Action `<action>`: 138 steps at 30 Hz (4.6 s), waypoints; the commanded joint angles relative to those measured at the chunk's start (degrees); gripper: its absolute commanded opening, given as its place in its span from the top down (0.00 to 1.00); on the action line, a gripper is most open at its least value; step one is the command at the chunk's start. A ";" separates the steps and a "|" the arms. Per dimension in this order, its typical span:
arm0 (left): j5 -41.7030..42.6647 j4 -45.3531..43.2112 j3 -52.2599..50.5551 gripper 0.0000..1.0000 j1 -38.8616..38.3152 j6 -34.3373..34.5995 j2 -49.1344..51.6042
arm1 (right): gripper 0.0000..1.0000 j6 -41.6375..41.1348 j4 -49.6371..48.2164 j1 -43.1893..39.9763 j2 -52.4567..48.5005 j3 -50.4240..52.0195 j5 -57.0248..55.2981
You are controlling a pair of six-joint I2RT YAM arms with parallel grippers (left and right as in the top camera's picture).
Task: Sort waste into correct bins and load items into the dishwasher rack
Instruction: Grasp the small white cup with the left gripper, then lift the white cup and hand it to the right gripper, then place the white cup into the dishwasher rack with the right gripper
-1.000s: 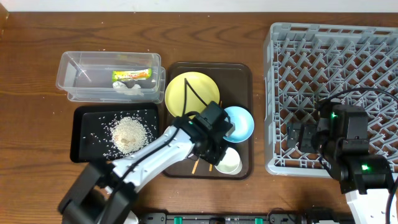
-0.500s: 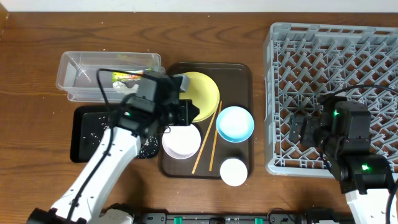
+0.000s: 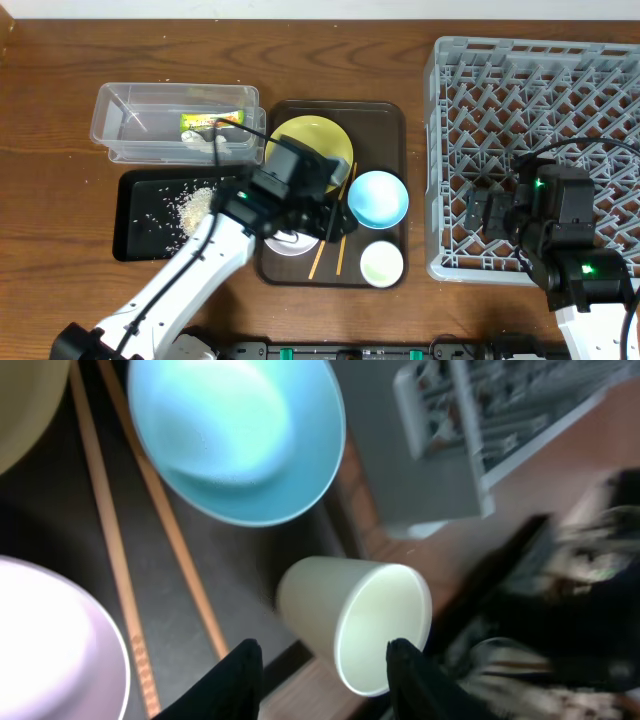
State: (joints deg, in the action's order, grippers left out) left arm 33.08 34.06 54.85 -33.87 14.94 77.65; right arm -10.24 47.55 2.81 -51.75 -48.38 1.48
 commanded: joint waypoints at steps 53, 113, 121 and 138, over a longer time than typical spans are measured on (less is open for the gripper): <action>45.86 -33.33 0.57 0.94 18.40 24.04 15.67 | 0.01 21.33 -7.93 0.61 -15.17 -1.09 52.57; 30.49 -25.73 0.52 0.61 25.14 7.76 14.67 | 0.69 12.39 -28.59 -0.76 -26.86 -1.60 52.76; 11.50 -11.06 0.52 0.61 29.44 -2.01 4.74 | 0.92 12.44 -9.68 -8.31 -20.37 -9.70 37.46; -13.44 6.75 0.52 0.60 29.46 -3.56 -9.57 | 0.99 -0.13 21.33 -15.58 -20.68 -22.23 -14.29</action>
State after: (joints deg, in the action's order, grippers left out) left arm 22.28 40.49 55.00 -4.60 12.58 68.29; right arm -5.26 67.96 -11.31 -71.72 -69.32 0.47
